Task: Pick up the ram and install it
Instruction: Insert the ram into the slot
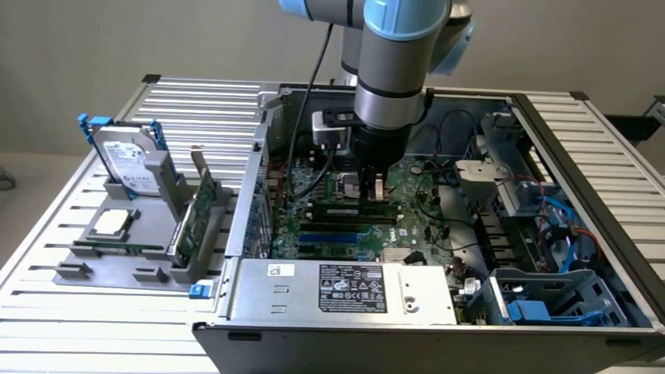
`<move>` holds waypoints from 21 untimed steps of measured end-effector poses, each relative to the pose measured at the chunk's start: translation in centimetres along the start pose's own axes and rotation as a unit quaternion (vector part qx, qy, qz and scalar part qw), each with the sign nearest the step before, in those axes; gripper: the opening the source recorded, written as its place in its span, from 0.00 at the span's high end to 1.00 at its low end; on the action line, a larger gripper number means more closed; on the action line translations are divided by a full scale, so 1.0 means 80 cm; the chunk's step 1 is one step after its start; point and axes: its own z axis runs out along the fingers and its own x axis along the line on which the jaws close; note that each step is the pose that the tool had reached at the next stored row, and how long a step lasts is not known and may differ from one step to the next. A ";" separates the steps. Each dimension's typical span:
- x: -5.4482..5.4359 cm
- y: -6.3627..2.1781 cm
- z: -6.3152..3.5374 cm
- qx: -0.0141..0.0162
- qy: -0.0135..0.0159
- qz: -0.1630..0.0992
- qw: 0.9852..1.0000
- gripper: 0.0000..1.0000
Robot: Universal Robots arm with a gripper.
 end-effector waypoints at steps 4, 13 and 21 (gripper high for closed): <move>0.000 0.000 0.000 0.000 0.000 -0.001 1.000 0.86; 0.000 0.000 0.000 -0.001 0.000 -0.004 1.000 0.86; 0.000 0.000 0.002 -0.001 0.000 -0.006 1.000 0.86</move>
